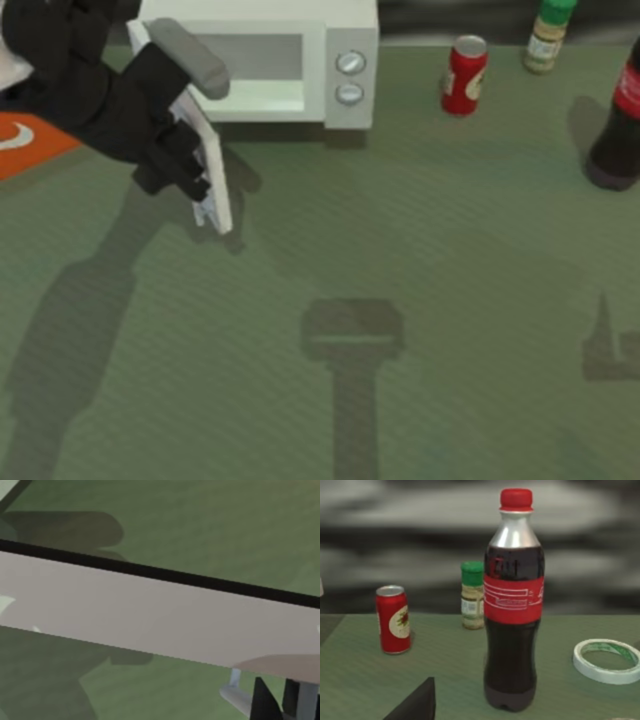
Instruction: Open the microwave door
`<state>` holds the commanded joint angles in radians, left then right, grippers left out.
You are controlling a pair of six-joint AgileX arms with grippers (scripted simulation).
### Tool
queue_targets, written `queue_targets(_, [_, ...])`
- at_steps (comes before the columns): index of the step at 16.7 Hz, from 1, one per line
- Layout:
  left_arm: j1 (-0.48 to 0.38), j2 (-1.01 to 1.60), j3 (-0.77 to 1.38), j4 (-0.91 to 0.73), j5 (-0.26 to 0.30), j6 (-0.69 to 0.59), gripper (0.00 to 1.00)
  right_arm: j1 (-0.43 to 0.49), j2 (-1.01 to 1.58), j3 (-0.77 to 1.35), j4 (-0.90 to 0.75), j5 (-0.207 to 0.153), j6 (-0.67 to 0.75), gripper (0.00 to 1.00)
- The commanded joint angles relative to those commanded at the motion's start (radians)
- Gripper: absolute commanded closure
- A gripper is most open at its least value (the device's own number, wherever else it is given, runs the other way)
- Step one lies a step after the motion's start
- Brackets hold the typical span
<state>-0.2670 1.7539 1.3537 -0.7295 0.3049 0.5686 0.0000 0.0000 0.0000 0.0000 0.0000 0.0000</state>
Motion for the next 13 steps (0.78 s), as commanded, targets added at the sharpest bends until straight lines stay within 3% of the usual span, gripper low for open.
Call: queue_targets(13, [0.085,0.002,0.011,-0.084,0.089,0.22,1.0,0.0,0.0,0.0,0.0,0.0,0.0,0.0])
